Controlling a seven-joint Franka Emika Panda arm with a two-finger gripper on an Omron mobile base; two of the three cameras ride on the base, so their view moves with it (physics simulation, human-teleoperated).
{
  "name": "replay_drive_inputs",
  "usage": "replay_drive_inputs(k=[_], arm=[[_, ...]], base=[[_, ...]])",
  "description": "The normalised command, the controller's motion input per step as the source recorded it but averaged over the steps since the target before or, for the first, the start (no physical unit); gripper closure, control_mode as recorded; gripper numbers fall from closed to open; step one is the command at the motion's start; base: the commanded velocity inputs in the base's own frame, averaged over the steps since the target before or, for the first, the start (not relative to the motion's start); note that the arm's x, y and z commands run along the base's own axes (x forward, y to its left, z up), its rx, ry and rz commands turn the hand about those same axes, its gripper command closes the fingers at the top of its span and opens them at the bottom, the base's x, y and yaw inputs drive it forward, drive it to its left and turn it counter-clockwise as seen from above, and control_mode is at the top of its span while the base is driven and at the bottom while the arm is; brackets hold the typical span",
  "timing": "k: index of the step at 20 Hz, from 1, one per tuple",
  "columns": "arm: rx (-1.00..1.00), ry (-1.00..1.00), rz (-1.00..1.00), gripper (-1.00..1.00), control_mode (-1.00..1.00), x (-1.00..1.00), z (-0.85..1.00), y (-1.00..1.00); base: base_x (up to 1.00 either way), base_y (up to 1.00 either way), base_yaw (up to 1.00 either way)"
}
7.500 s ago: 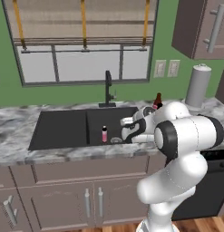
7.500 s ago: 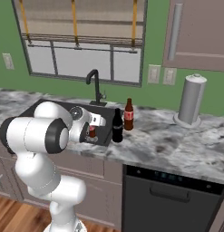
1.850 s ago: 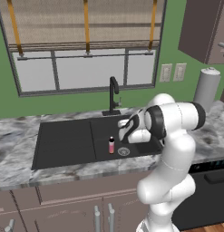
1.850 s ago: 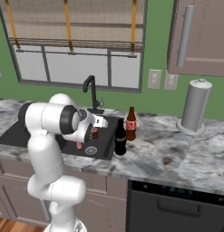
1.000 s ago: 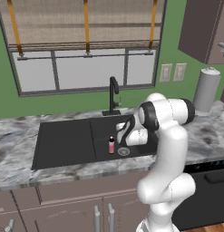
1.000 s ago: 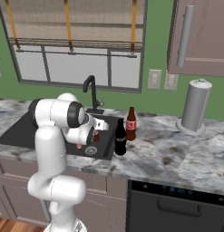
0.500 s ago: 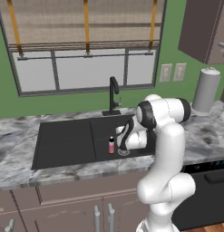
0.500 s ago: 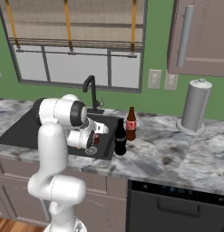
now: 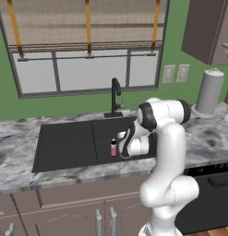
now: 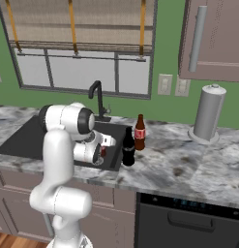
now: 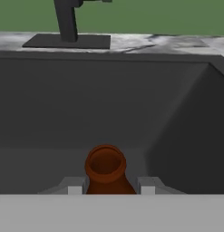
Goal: Place the large bottle from the dining counter next to the other large bottle outside the sink, and place the small bottle from the dining counter next to the other small bottle inside the sink.
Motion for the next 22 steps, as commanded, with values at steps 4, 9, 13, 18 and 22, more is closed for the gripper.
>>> replay_drive_inputs(k=[4, 9, 13, 18, 22], arm=[[0.0, -0.02, 0.0, 1.0, -1.0, 0.0, -0.16, 0.0], [0.0, -0.02, 0.0, 1.0, -1.0, 0.01, -0.15, 0.0], [0.0, -0.01, 0.0, 1.0, -1.0, 0.02, -0.15, 0.0], [0.0, -0.01, 0.0, -1.0, -1.0, 0.02, -0.14, 0.0], [0.0, -0.01, 0.0, -1.0, -1.0, 0.06, -0.1, 0.0]], base=[[0.0, 0.0, 0.0], [0.0, 0.0, 0.0], [0.0, 0.0, 0.0], [0.0, 0.0, 0.0], [0.0, 0.0, 0.0]])
